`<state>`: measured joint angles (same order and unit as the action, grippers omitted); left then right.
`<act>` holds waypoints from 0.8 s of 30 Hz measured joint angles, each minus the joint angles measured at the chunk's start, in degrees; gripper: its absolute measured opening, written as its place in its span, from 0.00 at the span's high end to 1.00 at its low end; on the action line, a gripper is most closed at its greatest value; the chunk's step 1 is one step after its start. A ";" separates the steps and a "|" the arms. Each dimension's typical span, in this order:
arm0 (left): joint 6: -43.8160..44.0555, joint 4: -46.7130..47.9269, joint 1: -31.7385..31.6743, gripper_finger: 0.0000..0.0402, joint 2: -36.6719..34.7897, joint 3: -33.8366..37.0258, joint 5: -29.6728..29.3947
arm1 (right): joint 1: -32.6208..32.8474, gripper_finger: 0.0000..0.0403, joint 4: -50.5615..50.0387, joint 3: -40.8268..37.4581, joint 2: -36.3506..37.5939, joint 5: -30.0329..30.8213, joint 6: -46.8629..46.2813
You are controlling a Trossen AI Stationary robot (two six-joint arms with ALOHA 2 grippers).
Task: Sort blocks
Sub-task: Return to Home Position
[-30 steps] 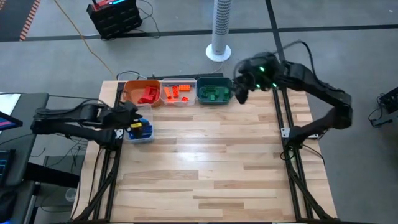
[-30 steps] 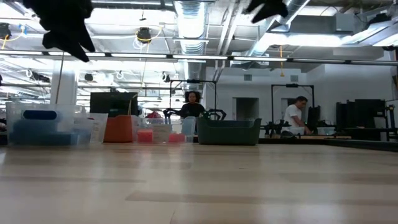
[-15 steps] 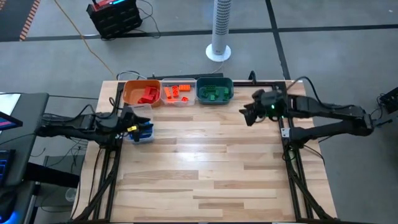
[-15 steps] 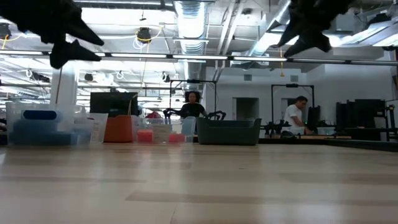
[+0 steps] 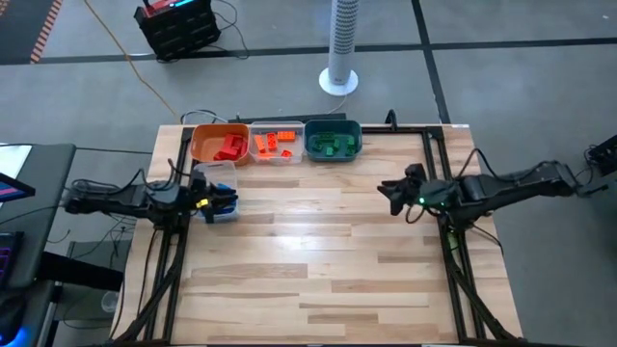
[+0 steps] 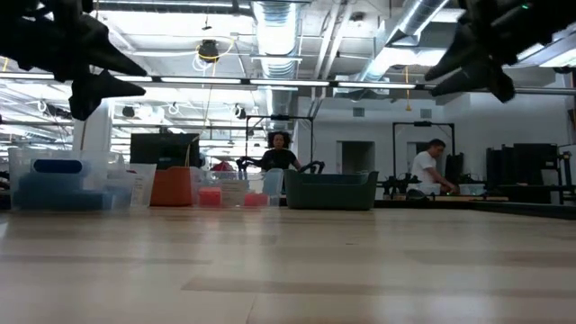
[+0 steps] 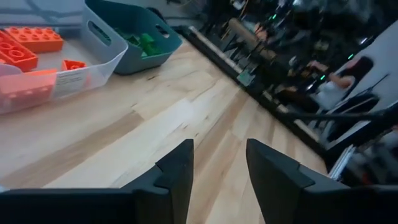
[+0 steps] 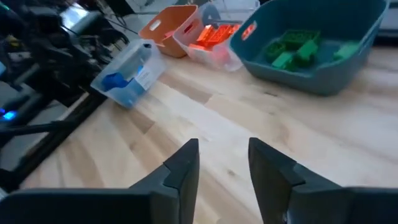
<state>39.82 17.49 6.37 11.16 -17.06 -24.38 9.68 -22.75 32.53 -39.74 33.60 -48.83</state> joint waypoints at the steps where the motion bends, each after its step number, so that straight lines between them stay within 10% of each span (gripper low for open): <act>1: 0.20 -0.85 0.00 0.66 -0.94 0.84 -0.03 | 1.00 0.64 0.62 -1.32 1.02 0.63 -1.32; 18: 2.93 -7.18 -0.02 0.90 -11.09 10.53 -0.02 | 14.55 0.82 2.70 -15.64 16.51 11.96 -13.74; 24: 3.57 -21.91 -0.02 0.99 -10.89 16.41 9.05 | 19.01 0.91 9.74 -24.40 23.89 11.96 -17.83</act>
<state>43.39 -4.41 6.35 0.27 -0.64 -15.33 28.70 -13.01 8.13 -15.84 45.56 -66.66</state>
